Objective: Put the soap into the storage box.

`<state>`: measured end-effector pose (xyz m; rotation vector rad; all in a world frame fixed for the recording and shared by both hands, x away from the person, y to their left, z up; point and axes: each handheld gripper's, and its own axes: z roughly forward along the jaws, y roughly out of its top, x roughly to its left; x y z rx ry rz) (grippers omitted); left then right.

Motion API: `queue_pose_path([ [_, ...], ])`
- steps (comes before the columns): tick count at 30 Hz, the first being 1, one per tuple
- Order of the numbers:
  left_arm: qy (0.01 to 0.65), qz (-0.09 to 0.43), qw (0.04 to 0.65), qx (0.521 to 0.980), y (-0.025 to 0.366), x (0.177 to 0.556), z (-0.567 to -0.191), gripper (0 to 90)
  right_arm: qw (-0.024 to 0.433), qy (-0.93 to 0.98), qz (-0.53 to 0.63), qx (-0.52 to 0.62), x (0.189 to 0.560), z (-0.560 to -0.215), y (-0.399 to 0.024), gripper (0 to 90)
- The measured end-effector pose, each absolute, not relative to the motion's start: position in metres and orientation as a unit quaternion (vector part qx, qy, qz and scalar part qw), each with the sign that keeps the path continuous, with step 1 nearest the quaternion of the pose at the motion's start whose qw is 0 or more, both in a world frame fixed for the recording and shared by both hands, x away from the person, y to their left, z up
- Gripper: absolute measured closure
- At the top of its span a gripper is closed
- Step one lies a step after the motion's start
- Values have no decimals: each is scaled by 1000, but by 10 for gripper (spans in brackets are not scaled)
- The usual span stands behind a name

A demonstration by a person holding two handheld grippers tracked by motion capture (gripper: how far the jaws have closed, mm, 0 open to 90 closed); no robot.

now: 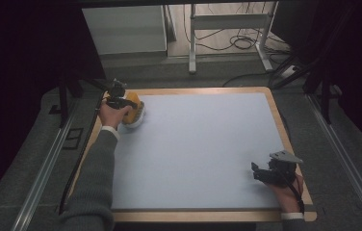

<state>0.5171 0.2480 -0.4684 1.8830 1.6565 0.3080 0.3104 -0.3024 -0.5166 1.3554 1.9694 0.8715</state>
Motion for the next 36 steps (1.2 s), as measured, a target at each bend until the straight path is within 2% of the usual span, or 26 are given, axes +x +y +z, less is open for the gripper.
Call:
queue_pose_path([
  [3, 628, 120, 318, 700, 248, 517, -466, 583, 293, 738, 327, 513, 311, -517, -303, 66],
  [6, 626, 126, 320, 700, 250, 516, -459, 450, 292, 740, 325, 512, 311, -518, -302, 66],
  [9, 627, 124, 317, 701, 254, 513, -458, 381, 293, 741, 324, 510, 311, -518, -301, 66],
  [16, 613, 124, 310, 716, 253, 508, -455, 298, 291, 743, 324, 508, 313, -518, -298, 66],
  [36, 625, 147, 301, 705, 273, 496, -454, 234, 292, 744, 321, 508, 313, -519, -298, 66],
])
